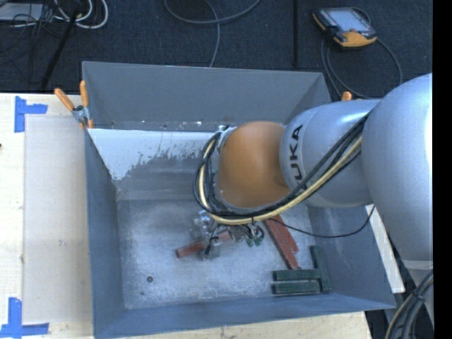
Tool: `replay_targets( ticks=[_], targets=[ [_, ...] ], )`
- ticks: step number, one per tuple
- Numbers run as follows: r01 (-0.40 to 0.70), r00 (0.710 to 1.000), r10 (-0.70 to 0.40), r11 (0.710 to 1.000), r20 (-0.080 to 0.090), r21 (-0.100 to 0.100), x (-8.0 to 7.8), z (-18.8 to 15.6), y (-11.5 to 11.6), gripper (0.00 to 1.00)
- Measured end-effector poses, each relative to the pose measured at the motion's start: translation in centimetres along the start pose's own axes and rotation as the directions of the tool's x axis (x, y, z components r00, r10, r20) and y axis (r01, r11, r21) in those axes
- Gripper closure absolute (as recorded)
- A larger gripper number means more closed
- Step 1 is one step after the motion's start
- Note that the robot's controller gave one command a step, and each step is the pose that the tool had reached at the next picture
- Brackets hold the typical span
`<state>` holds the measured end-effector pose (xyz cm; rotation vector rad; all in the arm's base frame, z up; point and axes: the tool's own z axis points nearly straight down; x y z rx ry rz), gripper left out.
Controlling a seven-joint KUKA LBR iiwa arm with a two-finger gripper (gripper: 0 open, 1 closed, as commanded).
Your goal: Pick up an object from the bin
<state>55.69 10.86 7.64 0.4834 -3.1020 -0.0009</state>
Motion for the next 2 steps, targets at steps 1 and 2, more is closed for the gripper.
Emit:
replay_targets(
  ticks=[1,2],
  targets=[
    [-0.001,1.000,0.001,1.000,0.000,0.000,0.0,0.0,0.0,1.00],
    [0.020,1.000,-0.020,1.000,0.003,0.000,0.3,-13.6,4.5,1.00]
  ],
)
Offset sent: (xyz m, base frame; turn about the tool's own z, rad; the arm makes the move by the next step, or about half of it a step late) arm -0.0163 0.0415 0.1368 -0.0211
